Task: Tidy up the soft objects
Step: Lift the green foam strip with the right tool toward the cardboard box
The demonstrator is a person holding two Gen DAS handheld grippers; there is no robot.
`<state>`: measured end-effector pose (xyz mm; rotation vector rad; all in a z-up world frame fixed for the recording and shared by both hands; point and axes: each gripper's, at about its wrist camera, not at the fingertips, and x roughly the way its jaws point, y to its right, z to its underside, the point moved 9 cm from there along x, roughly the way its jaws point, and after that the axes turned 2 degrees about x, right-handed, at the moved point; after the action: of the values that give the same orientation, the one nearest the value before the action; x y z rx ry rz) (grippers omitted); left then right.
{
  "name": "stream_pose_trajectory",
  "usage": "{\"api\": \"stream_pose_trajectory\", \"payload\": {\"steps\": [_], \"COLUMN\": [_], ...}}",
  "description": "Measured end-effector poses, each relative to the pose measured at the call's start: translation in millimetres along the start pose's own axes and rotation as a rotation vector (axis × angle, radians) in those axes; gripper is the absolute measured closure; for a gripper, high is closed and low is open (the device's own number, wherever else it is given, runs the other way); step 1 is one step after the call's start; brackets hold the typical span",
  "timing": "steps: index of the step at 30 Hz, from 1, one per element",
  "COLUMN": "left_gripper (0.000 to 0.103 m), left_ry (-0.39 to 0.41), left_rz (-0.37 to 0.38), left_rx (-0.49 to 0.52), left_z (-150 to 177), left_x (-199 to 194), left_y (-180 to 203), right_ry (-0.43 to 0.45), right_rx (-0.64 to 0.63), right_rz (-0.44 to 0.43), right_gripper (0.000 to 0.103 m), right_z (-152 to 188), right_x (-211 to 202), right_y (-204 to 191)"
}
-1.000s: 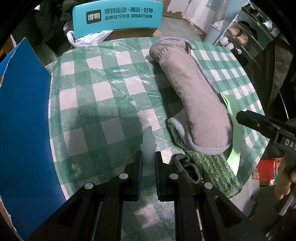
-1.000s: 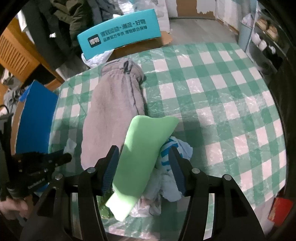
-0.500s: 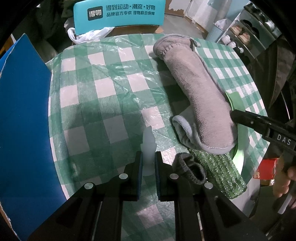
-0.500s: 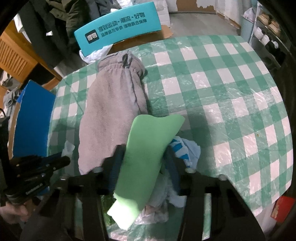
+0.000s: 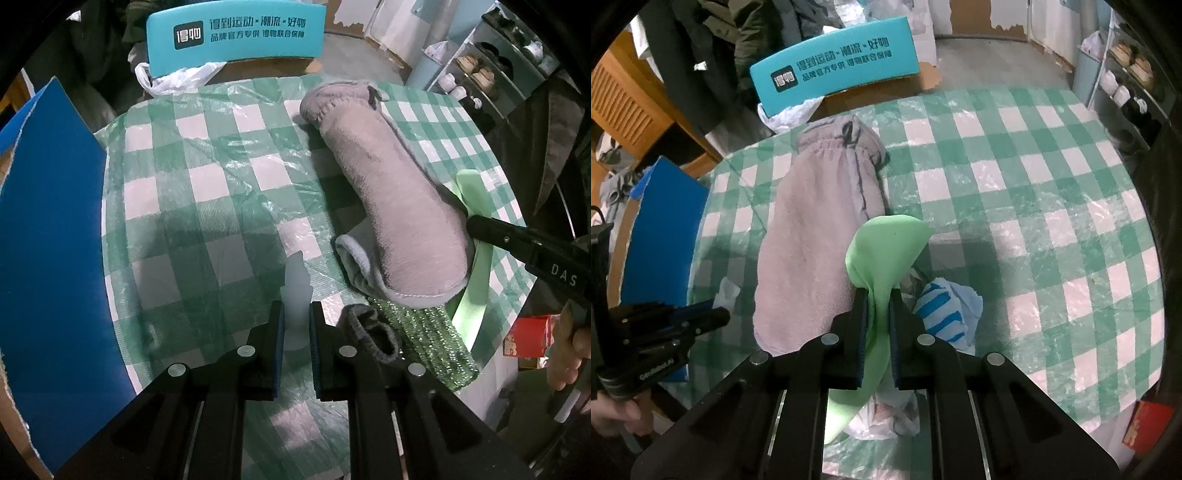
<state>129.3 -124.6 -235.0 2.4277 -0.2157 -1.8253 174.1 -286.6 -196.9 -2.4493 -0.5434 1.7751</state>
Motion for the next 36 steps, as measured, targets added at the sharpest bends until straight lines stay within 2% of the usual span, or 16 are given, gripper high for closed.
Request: {"api": "stream_pose_trajectory", "payload": {"steps": [20, 36], "left_gripper": [0.09, 0.09], "left_ry": [0.071, 0.161], "left_rz": [0.003, -0.007], "left_rx": [0.008, 0.019], "left_z": [-4.3, -10.0], "left_x": [-34.0, -82.4], "left_y": [3.2, 4.0], "right_ry": [0.114, 0.201], "right_rx": [-0.057, -0.107], "right_rz": [0.036, 0.009], "right_gripper": [0.098, 0.098], "right_z": [-11.7, -23.0], "right_x": [-40.5, -78.9], "right_y": [-14.9, -44.4]}}
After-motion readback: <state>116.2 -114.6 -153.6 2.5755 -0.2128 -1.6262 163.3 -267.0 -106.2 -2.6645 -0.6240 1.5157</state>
